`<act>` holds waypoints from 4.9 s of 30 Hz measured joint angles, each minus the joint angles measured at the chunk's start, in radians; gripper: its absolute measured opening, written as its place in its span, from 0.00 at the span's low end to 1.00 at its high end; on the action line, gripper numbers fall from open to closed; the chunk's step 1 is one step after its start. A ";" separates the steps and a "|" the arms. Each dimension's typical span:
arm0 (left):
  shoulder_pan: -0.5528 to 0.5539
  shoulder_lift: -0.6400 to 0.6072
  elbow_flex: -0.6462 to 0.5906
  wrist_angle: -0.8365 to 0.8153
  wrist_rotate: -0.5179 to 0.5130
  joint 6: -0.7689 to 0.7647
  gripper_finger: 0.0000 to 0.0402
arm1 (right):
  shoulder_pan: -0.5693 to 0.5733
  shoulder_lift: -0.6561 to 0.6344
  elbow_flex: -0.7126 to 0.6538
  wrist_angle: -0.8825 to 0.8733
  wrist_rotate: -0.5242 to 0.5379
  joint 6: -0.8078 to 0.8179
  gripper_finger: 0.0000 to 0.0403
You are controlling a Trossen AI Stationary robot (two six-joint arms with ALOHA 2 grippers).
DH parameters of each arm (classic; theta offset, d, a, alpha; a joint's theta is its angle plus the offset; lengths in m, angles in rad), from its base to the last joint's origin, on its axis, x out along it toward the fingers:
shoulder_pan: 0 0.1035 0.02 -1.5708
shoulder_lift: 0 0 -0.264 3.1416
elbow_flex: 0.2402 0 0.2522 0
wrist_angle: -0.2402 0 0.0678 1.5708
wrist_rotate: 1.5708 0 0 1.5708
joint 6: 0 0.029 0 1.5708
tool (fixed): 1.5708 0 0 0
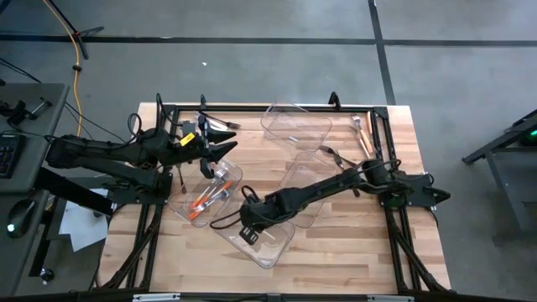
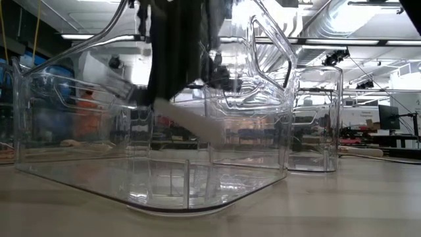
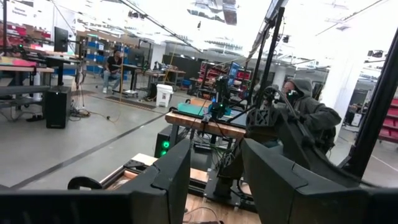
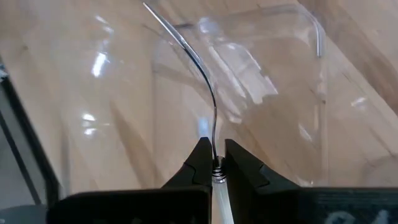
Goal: Sort silverware by color (type)
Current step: Put the white fork into the bottom transparent bin
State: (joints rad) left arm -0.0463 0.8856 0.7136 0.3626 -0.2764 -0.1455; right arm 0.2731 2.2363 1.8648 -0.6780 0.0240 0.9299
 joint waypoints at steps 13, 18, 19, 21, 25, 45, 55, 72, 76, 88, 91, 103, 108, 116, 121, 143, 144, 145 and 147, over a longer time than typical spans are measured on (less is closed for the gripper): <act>0.000 0.000 0.000 -0.002 0.000 0.000 0.34 | -0.012 0.015 0.001 -0.007 -0.016 0.012 0.06; 0.000 0.000 0.000 -0.004 0.000 0.000 0.34 | -0.012 0.015 0.001 -0.007 -0.017 -0.013 0.06; 0.000 0.000 0.000 -0.005 0.000 0.000 0.34 | -0.012 0.015 0.001 -0.007 -0.017 -0.013 0.06; 0.000 0.000 0.000 -0.011 0.000 0.000 0.34 | -0.012 0.015 0.001 -0.007 -0.017 -0.014 0.06; 0.000 0.000 0.000 -0.029 0.000 0.000 0.34 | -0.012 0.015 0.001 -0.007 -0.017 -0.014 0.07; 0.000 0.000 0.000 -0.036 0.000 0.000 0.34 | -0.011 0.014 0.002 0.004 -0.059 -0.019 0.43; 0.000 0.000 0.000 -0.036 0.000 0.000 0.34 | -0.012 0.013 0.002 0.026 -0.055 -0.018 0.49; 0.000 0.000 0.000 -0.036 0.000 0.000 0.34 | -0.012 0.020 0.029 0.039 -0.070 -0.073 0.48; 0.000 0.000 0.000 -0.036 0.000 0.000 0.34 | -0.011 0.021 0.101 -0.039 -0.073 -0.144 0.48; 0.000 -0.001 0.000 -0.020 0.001 0.000 0.34 | -0.005 0.019 0.381 -0.450 0.088 -0.438 0.48; 0.000 -0.010 0.000 -0.021 0.011 -0.013 0.34 | 0.006 0.017 0.443 -0.598 0.140 -0.486 0.48; 0.000 -0.041 0.000 -0.021 0.016 -0.034 0.34 | 0.037 -0.219 0.223 -0.798 0.225 -0.418 0.48; 0.000 -0.041 0.000 -0.031 0.015 -0.034 0.34 | 0.044 -0.484 -0.107 -0.654 0.274 -0.253 0.48; 0.000 -0.040 0.000 -0.045 -0.003 -0.010 0.34 | 0.040 -0.929 -0.628 -0.280 0.345 -0.176 0.48; 0.000 -0.040 0.000 -0.044 -0.003 -0.010 0.34 | -0.002 -1.149 -0.880 0.045 0.345 -0.264 0.48; 0.000 -0.040 0.000 -0.022 -0.007 -0.035 0.34 | -0.247 -1.287 -1.043 0.852 0.136 -0.672 0.48; 0.000 -0.040 0.000 -0.023 -0.007 -0.035 0.34 | -0.247 -1.286 -1.043 0.847 0.158 -0.696 0.48; 0.000 -0.040 0.000 -0.026 -0.007 -0.035 0.34 | -0.247 -1.286 -1.043 0.844 0.184 -0.706 0.48; 0.000 -0.040 0.000 -0.028 -0.007 -0.035 0.34 | -0.247 -1.286 -1.043 0.847 0.229 -0.674 0.48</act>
State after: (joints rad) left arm -0.0463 0.8455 0.7139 0.3347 -0.2832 -0.1802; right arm 0.0257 0.9504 0.8219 0.1689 0.2527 0.2556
